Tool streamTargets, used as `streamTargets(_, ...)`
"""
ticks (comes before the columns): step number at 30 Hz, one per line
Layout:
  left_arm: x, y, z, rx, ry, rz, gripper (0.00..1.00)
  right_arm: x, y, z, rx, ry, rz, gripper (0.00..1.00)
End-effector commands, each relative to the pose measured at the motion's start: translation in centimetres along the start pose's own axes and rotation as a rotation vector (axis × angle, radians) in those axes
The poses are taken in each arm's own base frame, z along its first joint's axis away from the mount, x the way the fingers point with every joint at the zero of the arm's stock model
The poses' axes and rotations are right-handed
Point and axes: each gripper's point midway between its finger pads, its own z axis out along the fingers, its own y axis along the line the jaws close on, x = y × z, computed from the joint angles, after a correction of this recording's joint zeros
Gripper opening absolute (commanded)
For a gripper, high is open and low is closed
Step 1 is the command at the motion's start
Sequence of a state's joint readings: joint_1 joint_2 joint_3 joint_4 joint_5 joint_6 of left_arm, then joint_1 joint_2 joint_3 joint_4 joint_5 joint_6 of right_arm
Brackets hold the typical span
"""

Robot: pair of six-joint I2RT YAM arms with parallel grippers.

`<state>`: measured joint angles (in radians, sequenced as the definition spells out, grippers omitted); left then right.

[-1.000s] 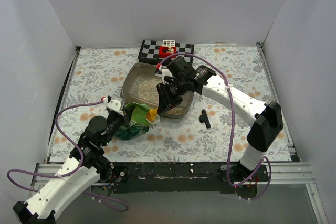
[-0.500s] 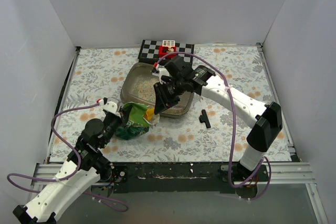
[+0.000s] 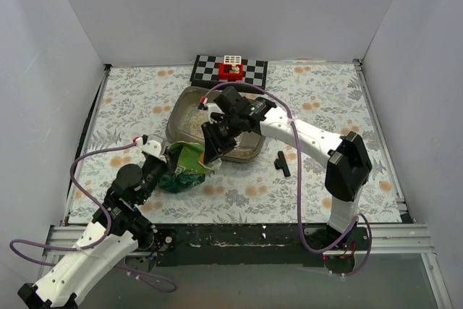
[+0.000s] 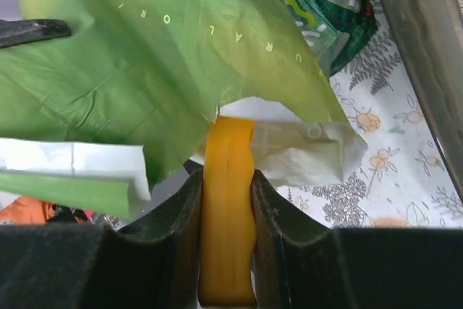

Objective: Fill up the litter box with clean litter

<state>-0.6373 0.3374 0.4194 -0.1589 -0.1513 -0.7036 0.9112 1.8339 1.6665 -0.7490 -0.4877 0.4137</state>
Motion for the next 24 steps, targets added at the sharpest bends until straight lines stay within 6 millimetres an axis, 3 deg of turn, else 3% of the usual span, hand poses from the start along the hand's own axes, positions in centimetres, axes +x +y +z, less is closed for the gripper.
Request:
streamTargets(1,-1.7,-0.6,0.0,0.029,-0.060,-0.017,0.00,1.9,-0.3,2.8,-0.060,0.065,0.026,0.01)
streamTargets(7,-1.5,-0.8,0.0,0.043,-0.057,-0.015,0.00,2.1,0.7,5.3,-0.258,0.026,0.011,0.01)
streamTargets(15,-1.3,-1.2,0.1,0.064,-0.049,-0.015,0.00,2.4,2.3,6.5,-0.496,-0.004,-0.063,0.01)
streamTargets(24,-1.1,-1.5,0.2,0.079,-0.043,-0.011,0.00,1.0,5.0,3.5,-0.644,-0.171,-0.182,0.01)
